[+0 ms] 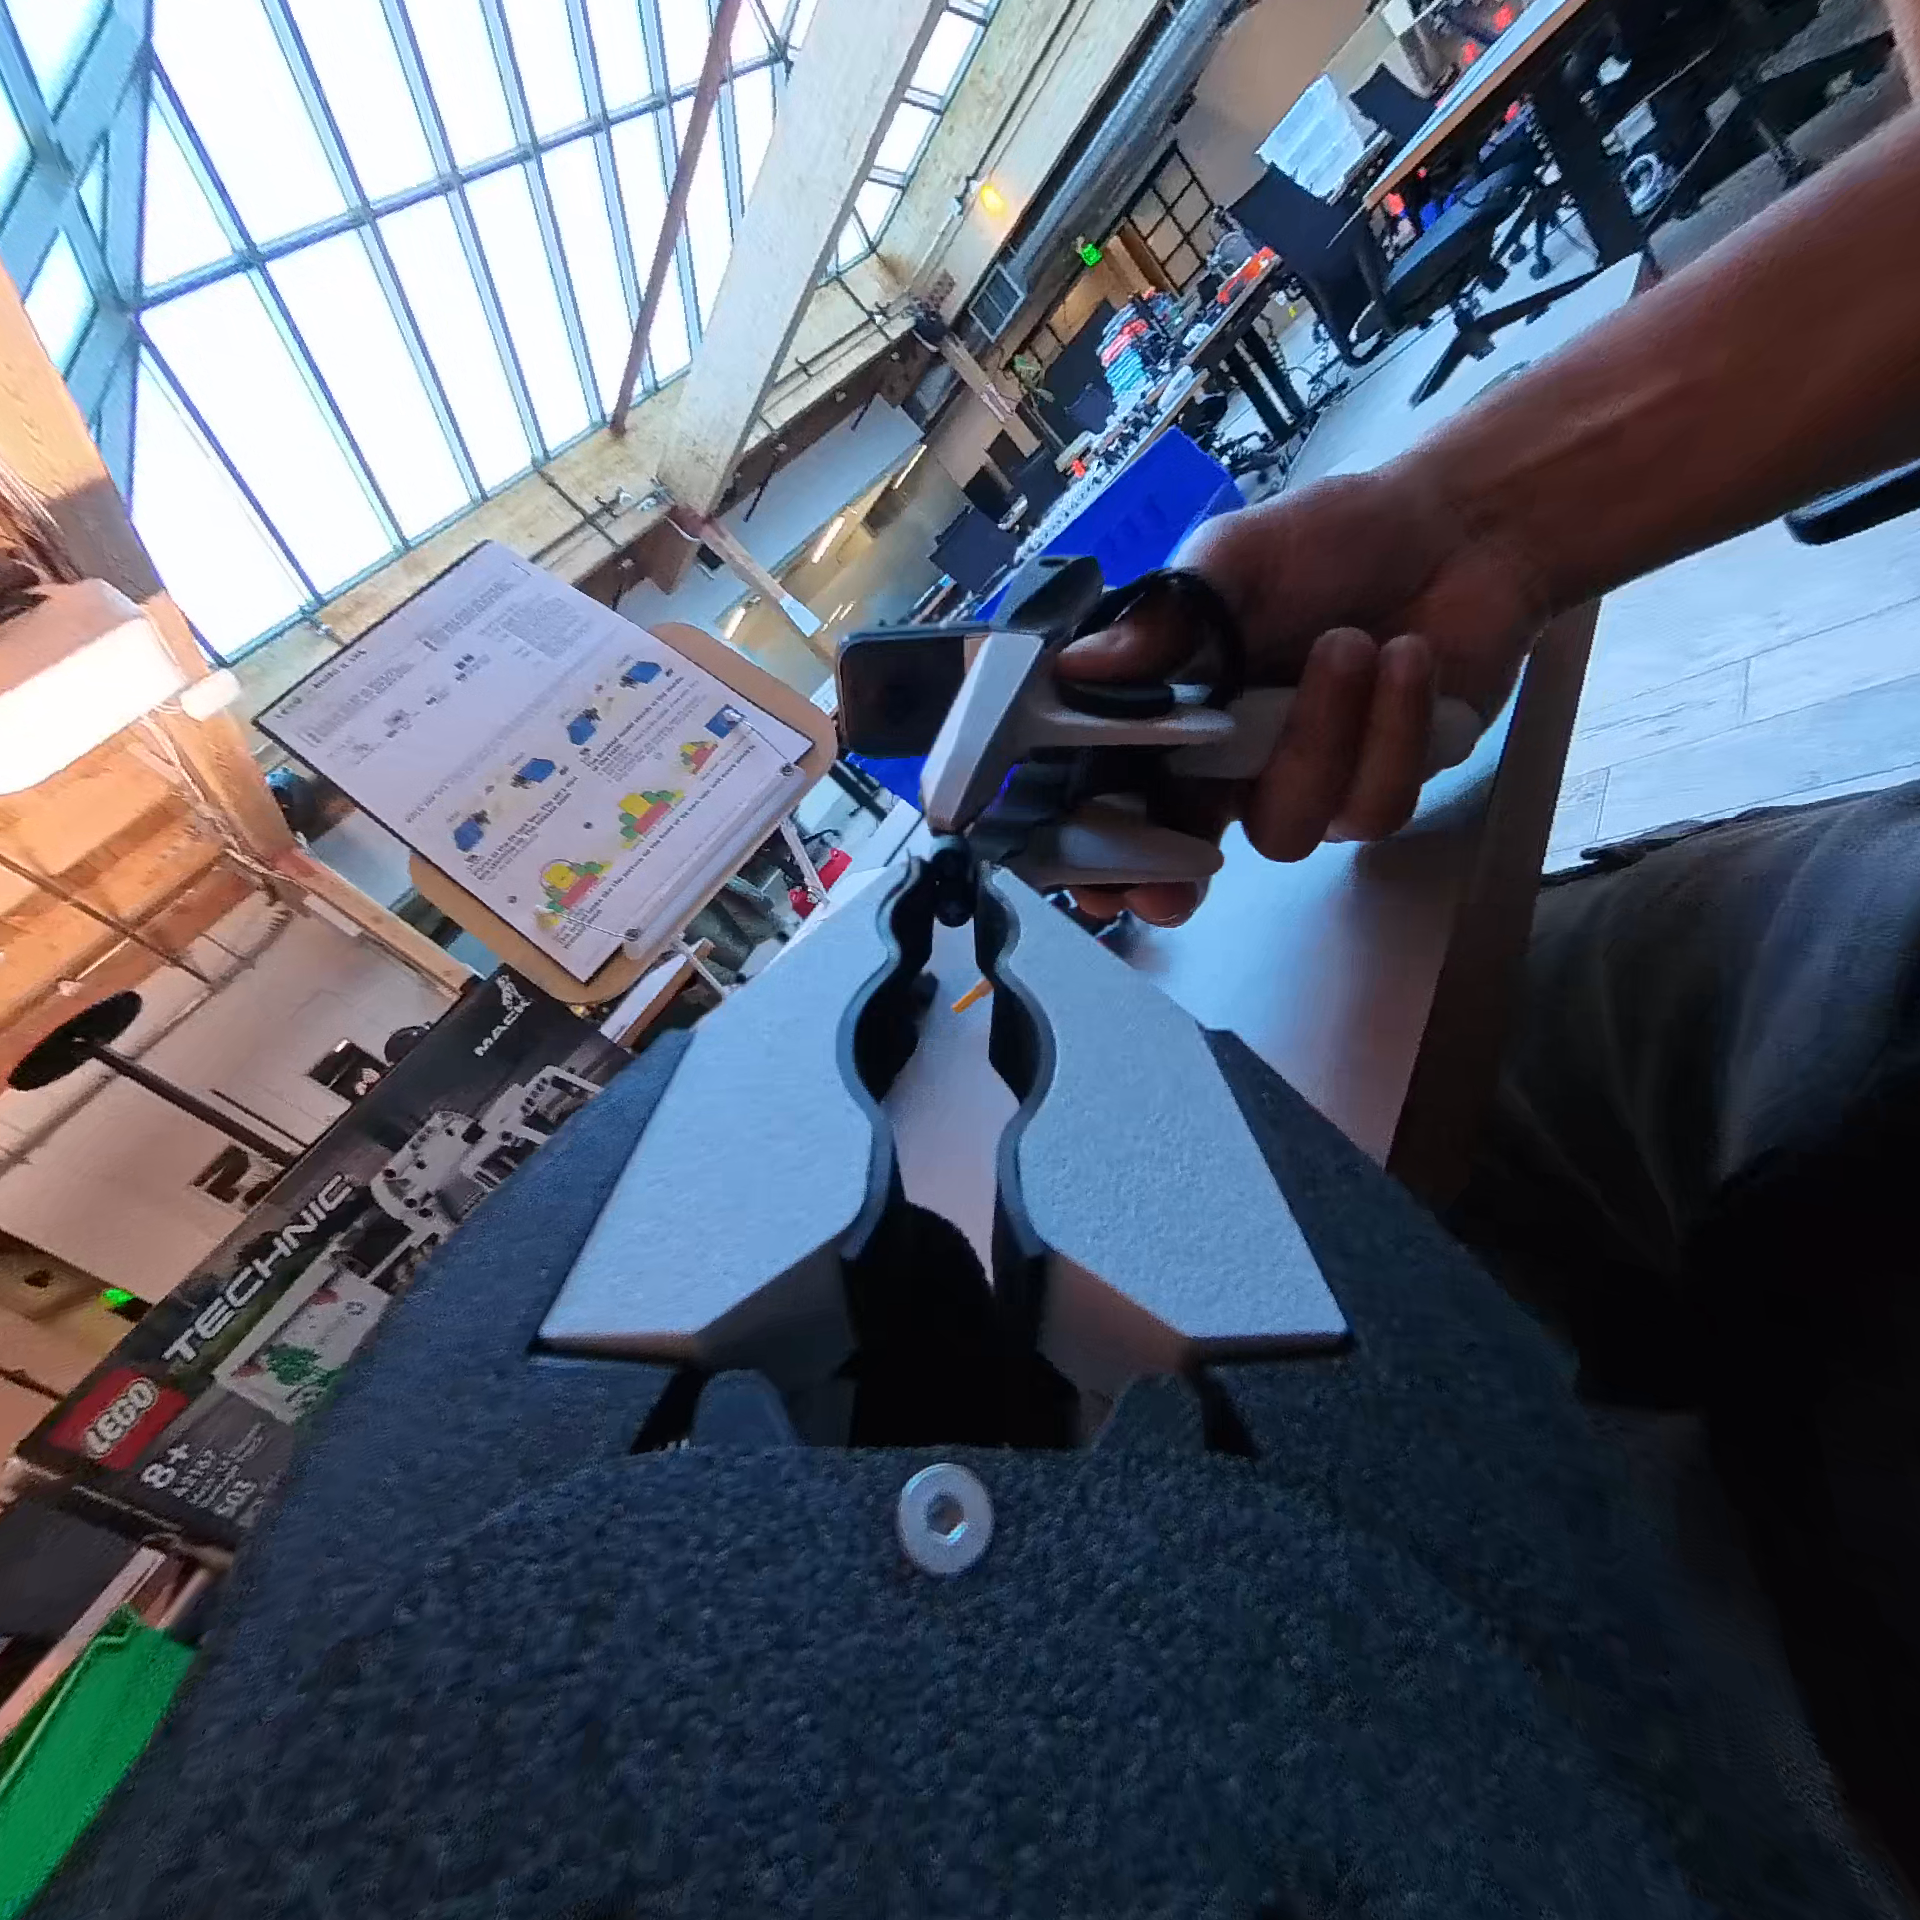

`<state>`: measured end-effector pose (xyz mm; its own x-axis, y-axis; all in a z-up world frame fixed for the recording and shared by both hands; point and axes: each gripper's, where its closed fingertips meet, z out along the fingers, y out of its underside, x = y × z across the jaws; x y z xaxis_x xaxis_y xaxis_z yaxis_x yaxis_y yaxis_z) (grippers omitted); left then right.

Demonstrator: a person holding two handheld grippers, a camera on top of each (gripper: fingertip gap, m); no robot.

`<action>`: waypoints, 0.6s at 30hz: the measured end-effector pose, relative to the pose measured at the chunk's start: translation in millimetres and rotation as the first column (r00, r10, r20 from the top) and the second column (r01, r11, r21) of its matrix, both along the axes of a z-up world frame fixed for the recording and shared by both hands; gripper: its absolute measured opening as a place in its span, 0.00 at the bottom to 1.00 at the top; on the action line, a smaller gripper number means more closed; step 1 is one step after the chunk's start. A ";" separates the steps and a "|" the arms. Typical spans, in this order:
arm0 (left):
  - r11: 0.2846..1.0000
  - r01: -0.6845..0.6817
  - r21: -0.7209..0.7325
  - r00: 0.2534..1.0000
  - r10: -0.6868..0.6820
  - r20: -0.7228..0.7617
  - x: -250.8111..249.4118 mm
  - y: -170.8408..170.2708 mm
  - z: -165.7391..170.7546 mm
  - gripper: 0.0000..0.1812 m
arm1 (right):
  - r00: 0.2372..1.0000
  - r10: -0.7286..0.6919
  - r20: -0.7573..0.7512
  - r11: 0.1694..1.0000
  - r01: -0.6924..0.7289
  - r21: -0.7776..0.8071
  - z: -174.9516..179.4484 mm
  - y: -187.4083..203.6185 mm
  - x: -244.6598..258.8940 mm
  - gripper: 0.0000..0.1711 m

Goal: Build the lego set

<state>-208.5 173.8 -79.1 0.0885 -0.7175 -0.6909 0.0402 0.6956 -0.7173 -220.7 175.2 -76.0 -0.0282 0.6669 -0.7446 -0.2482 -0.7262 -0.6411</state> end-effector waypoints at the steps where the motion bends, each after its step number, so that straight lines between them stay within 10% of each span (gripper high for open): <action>1: 1.000 -0.006 -0.002 1.000 0.006 -0.005 0.3 0.6 -0.4 0.02 | 1.000 0.003 -0.008 1.000 -0.003 -0.014 -1.0 0.6 0.6 0.06; 8: 0.966 -0.024 -0.256 0.999 0.013 -0.044 -6.0 30.8 2.7 0.02 | 0.952 -0.187 0.244 0.981 0.170 0.089 -17.9 14.5 34.5 0.14; 11: 0.914 -0.018 -0.406 0.999 -0.001 -0.046 -13.2 50.8 5.1 0.02 | 0.672 -0.338 0.659 0.940 0.205 0.273 -64.8 13.3 58.5 0.14; 18: 0.901 -0.045 -0.431 0.991 -0.013 -0.131 -7.8 55.5 -12.9 0.03 | 0.334 -0.392 0.857 0.920 0.132 0.369 -103.5 12.9 49.8 0.09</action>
